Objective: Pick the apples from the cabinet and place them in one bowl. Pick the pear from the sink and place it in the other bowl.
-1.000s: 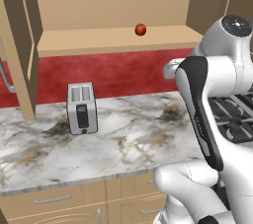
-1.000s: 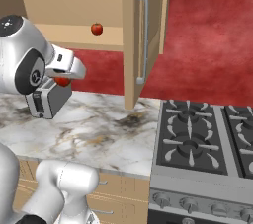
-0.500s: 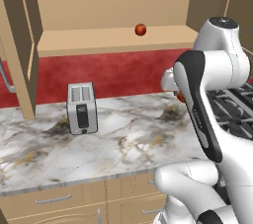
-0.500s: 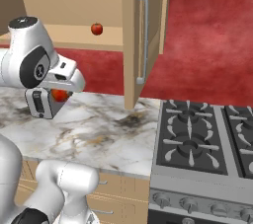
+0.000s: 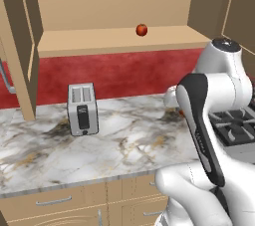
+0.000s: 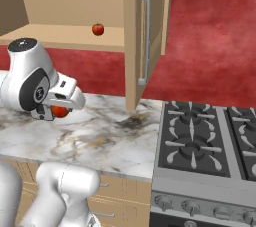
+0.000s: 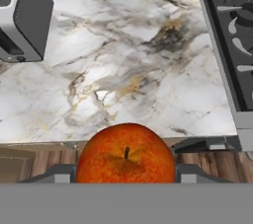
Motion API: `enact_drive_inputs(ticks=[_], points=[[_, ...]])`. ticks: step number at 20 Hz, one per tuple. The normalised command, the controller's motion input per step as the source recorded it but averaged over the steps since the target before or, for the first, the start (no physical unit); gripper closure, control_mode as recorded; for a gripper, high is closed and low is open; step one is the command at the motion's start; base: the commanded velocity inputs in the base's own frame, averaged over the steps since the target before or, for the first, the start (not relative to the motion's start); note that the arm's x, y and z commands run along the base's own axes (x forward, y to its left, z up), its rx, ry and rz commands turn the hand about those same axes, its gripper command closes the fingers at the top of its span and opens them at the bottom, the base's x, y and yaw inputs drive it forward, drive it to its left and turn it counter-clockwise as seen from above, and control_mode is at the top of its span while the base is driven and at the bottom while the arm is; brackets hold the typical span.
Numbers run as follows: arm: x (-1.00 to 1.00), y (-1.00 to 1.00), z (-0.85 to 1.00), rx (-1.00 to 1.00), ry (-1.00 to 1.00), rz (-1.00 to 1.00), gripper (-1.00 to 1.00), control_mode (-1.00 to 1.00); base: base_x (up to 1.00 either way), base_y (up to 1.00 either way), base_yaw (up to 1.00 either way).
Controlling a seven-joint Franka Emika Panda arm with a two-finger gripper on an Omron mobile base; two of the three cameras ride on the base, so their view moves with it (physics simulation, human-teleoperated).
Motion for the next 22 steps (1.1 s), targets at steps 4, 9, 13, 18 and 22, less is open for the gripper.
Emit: enact_drive_inputs(ticks=[4, 9, 13, 18, 22], points=[[-0.07, 0.00, -0.01, 0.00, -0.01, 0.00, 1.00, -1.00, 0.00, 0.00, 0.00], [0.00, 0.00, 0.00, 0.00, 0.00, 0.00, 1.00, -1.00, 0.00, 0.00, 0.00], [0.00, 0.00, 0.00, 0.00, 0.00, 0.00, 1.00, -1.00, 0.00, 0.00, 0.00], [0.00, 0.00, 0.00, 0.00, 0.00, 0.00, 1.00, 1.00, -0.14, 0.00, 0.00], [0.00, 0.00, 0.00, 0.00, 0.00, 0.00, 1.00, 1.00, -1.00, 0.11, -0.01]])
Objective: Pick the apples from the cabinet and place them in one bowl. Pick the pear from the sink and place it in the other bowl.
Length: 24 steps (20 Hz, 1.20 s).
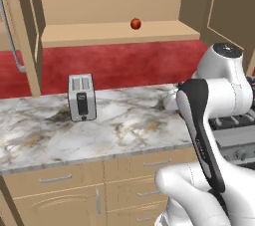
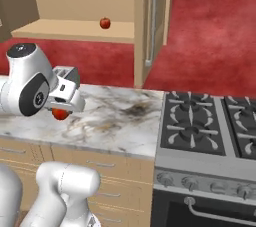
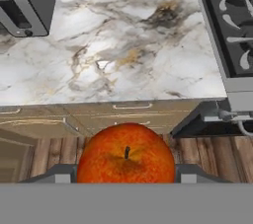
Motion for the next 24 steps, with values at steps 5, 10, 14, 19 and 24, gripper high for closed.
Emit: enact_drive_inputs(ticks=[5, 10, 14, 19, 24], points=[[0.00, 0.00, 0.00, 0.00, 0.00, 0.00, 1.00, 1.00, -0.87, 0.00, -0.01], [0.00, 0.00, 0.00, 0.00, 0.00, 0.00, 1.00, 1.00, 0.01, 0.00, 0.17], [0.00, 0.00, 0.00, 0.00, 0.00, 0.00, 1.00, 1.00, -0.07, 0.00, 0.85], [0.00, 0.00, 0.00, 0.00, 0.00, 0.00, 1.00, 1.00, -0.31, 0.00, 0.93], [0.00, 0.00, 0.00, 0.00, 0.00, 0.00, 1.00, 1.00, -0.43, 0.00, 0.90]])
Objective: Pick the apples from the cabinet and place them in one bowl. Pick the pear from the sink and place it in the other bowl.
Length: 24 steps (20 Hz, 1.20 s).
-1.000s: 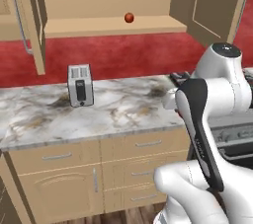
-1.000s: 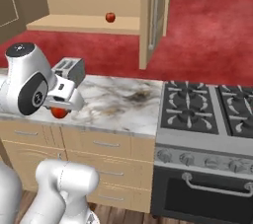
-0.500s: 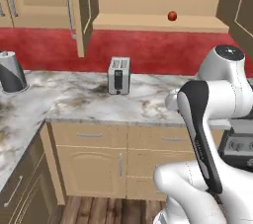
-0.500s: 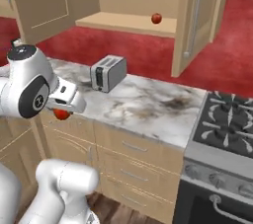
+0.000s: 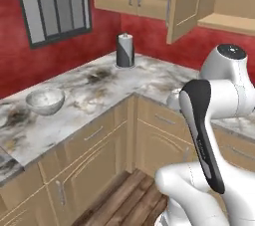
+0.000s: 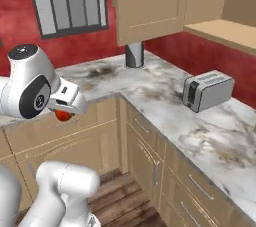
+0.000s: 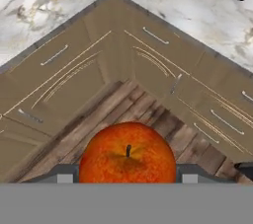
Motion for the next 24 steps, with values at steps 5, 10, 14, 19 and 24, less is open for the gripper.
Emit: enact_drive_inputs(ticks=[5, 10, 14, 19, 24], points=[[0.00, 0.00, 0.00, 0.00, 0.00, 0.00, 1.00, 1.00, -0.17, -0.04, 0.87], [0.00, 0.00, 0.00, 0.00, 0.00, 0.00, 1.00, 1.00, 0.45, -0.33, 0.49], [0.00, 0.00, 0.00, 0.00, 0.00, 0.00, 1.00, 1.00, 1.00, 0.00, 0.02], [0.00, 0.00, 0.00, 0.00, 0.00, 0.00, 1.00, 1.00, 0.76, 0.04, 0.09], [0.00, 0.00, 0.00, 0.00, 0.00, 0.00, 1.00, 1.00, 0.70, 0.00, 0.24]])
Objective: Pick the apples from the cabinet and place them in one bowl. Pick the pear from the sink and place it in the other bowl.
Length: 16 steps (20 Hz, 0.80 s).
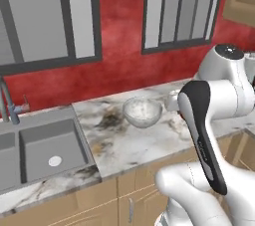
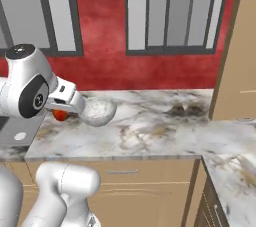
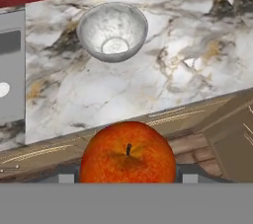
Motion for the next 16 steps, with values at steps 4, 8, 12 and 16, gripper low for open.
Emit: enact_drive_inputs(ticks=[4, 8, 12, 16], points=[[0.00, 0.00, 0.00, 0.00, 0.00, 0.00, 1.00, 1.00, 0.85, -0.01, 0.27], [0.00, 0.00, 0.00, 0.00, 0.00, 0.00, 1.00, 1.00, 0.83, -0.11, 0.23], [0.00, 0.00, 0.00, 0.00, 0.00, 0.00, 1.00, 1.00, 0.43, -0.23, 0.05], [0.00, 0.00, 0.00, 0.00, 0.00, 0.00, 1.00, 1.00, 0.01, 0.00, 0.01]])
